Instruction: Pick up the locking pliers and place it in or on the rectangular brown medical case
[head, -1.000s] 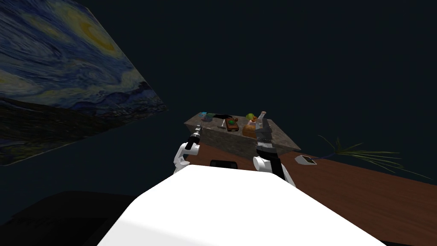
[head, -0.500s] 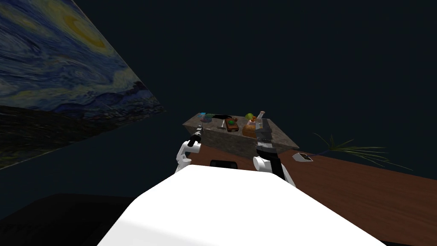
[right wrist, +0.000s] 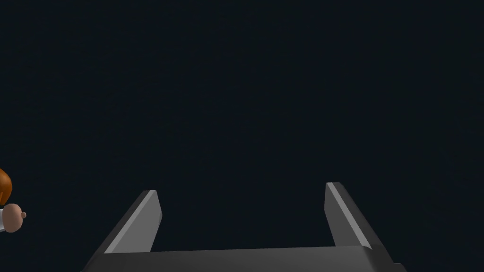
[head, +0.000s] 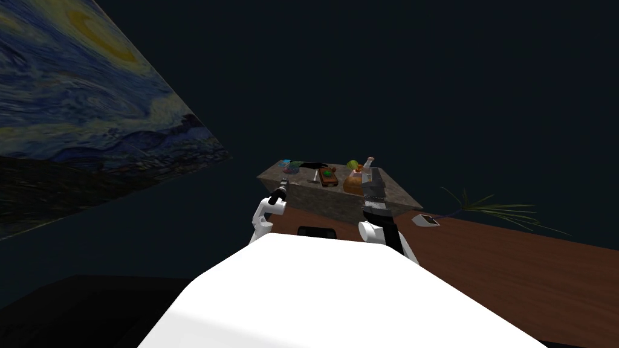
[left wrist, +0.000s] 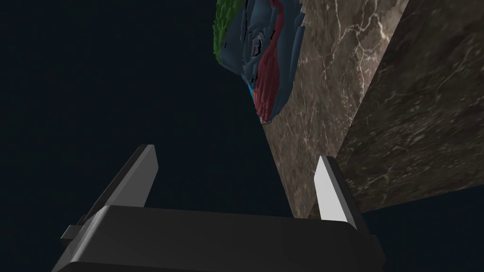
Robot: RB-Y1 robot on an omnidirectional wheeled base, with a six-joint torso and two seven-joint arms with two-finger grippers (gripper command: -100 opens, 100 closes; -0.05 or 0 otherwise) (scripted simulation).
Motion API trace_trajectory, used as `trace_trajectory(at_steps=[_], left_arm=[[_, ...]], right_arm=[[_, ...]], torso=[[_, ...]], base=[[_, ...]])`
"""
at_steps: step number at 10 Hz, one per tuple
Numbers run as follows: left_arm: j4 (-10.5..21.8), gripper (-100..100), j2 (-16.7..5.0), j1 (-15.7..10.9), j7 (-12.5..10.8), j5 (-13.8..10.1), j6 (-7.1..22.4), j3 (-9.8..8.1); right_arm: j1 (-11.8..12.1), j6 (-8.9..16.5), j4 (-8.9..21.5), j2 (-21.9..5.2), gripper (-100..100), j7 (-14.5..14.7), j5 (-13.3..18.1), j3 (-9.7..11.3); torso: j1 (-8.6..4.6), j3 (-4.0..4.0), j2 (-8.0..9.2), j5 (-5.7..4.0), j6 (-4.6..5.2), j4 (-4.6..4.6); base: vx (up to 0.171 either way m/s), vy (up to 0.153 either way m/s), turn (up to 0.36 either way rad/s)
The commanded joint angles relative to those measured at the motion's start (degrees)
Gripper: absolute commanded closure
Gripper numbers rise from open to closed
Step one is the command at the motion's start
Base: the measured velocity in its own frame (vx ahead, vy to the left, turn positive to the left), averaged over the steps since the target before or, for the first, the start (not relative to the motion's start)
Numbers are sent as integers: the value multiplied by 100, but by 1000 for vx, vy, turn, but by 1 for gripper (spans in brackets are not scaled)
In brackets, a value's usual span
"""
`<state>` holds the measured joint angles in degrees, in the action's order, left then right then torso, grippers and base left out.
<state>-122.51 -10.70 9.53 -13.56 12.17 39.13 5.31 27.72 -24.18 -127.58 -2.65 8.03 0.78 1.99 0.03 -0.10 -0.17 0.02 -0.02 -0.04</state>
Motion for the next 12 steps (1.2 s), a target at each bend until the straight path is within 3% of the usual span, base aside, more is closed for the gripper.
trace_trajectory(at_steps=[1,2,6,7,10,12], left_arm=[[46,-100,0,-63,-40,-8,286,27],[123,-100,10,-206,-102,-23,465,97],[200,-100,22,-348,-158,-43,1032,172],[200,-100,22,-348,-158,-43,1056,172],[354,-100,51,-630,-253,-96,1601,338],[354,-100,51,-630,-253,-96,1785,338]], right_arm=[[0,0,0,0,0,0,0,0],[0,0,0,0,0,0,0,0],[0,0,0,0,0,0,0,0],[1,0,0,0,0,0,0,0],[1,0,0,0,0,0,0,0],[1,0,0,0,0,0,0,0]], torso=[[0,0,0,0,0,0],[2,-1,-1,1,-2,-1],[-2,-3,-5,0,-1,-1],[-3,-4,-6,0,-3,-2],[-2,-4,-7,0,-3,-2],[-2,-7,-11,0,-3,-3]], base=[[25,28,-53],[44,35,-86],[33,18,-40],[20,8,5],[45,20,-61],[35,9,-11]])
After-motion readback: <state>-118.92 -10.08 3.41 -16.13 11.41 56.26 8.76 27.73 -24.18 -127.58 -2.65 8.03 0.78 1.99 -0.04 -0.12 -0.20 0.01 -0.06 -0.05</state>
